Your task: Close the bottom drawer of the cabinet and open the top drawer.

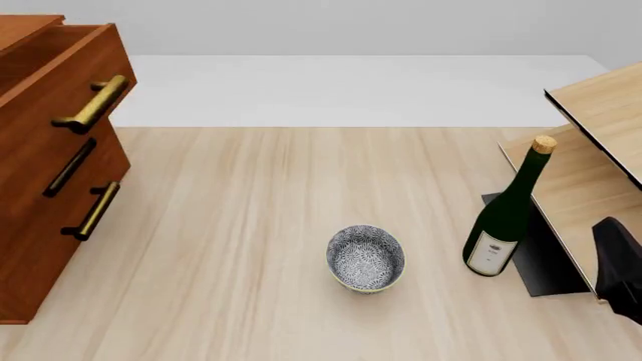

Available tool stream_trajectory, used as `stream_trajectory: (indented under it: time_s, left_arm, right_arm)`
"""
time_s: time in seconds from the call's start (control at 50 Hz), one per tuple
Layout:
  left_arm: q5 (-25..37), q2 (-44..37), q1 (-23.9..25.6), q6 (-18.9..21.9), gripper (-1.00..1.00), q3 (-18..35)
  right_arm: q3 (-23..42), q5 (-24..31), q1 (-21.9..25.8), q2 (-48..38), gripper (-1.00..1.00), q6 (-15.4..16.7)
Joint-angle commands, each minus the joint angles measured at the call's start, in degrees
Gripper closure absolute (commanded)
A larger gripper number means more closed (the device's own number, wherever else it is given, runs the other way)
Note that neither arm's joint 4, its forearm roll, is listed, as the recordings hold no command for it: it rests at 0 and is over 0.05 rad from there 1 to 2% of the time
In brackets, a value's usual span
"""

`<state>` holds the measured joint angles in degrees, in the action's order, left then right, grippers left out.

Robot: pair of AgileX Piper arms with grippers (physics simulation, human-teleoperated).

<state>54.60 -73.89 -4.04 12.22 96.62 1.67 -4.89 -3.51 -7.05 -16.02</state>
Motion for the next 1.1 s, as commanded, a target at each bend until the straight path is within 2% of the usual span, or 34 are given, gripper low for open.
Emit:
stream_trajectory:
  time_s: [0.02,0.44,0.76,1.1]
  left_arm:
    - [-1.7,0.8,0.4,-4.2,-1.00,-4.0]
    - [-8.3,3.7,-1.4,-7.0,-1.00,-18.9]
    - [-10.6,4.6,-1.6,-8.1,-1.00,-24.8]
    - [-11.4,5.6,-1.8,-8.9,-1.00,-27.9]
  right_arm:
    - [0.1,-0.3,-0.1,-0.3,-1.00,0.0]
    - [0.0,-0.5,-0.2,-0.4,-1.00,-0.2]
    - [0.0,0.0,-0.2,0.0,-1.00,0.0]
    - [0.1,0.1,-0.1,0.1,-1.00,0.1]
